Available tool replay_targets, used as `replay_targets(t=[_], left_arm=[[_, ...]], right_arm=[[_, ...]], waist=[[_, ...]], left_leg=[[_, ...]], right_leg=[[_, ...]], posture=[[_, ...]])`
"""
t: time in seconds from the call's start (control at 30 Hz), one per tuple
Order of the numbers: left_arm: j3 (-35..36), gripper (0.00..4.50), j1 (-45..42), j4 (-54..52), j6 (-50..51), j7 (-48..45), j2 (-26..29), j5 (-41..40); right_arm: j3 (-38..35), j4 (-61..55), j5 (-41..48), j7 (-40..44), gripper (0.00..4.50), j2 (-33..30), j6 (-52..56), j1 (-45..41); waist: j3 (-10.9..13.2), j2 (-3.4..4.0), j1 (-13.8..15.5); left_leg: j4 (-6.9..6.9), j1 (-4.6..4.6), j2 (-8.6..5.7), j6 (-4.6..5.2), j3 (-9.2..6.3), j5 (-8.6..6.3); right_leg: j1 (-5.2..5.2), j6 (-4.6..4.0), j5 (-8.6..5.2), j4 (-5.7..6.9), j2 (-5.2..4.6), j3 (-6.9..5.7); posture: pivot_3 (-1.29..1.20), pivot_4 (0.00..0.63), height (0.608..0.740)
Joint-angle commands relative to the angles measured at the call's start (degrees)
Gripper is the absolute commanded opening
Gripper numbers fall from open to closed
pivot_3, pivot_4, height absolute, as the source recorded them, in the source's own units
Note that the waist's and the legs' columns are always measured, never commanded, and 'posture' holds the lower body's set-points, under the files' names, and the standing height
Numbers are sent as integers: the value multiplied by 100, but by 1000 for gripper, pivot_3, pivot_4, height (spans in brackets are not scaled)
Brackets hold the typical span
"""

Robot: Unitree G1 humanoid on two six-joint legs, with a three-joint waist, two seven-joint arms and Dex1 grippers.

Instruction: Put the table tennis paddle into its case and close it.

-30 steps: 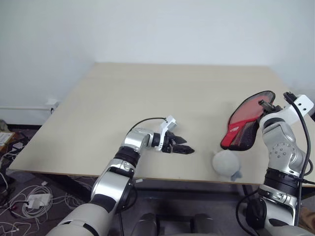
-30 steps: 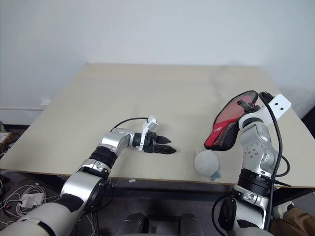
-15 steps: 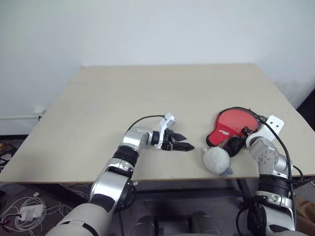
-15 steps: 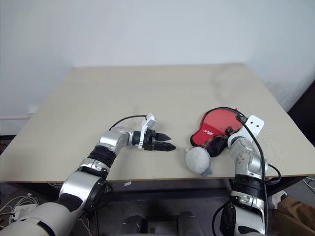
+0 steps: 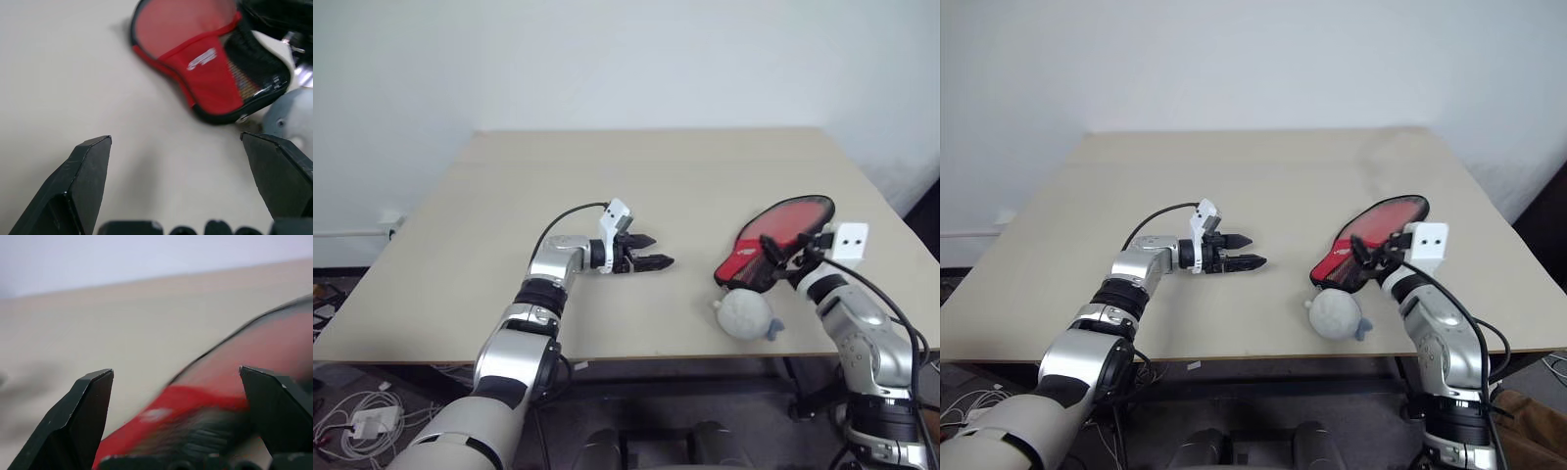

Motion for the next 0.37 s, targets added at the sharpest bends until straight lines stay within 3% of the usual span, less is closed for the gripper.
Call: replay_targets(t=[0.03,0.37], left_arm=[[142,4500,-33,-69,-107,126,205,-53],[140,4500,856,-1316,300,228,450,-186]], right_arm=[[-18,-264,209,215,4448,-19,10,-70],[523,57,133,697,4448,32,-24,-354]], waist=[[1,-1,54],[1,-5,104]], left_leg=[[2,-1,0,0,1,0],[9,-3,0,-1,-4,0]], right_leg=[[-1,0,0,0,0,0],[4,-1,1,2,0,-5]], posture=[[0,0,740],[0,0,740]])
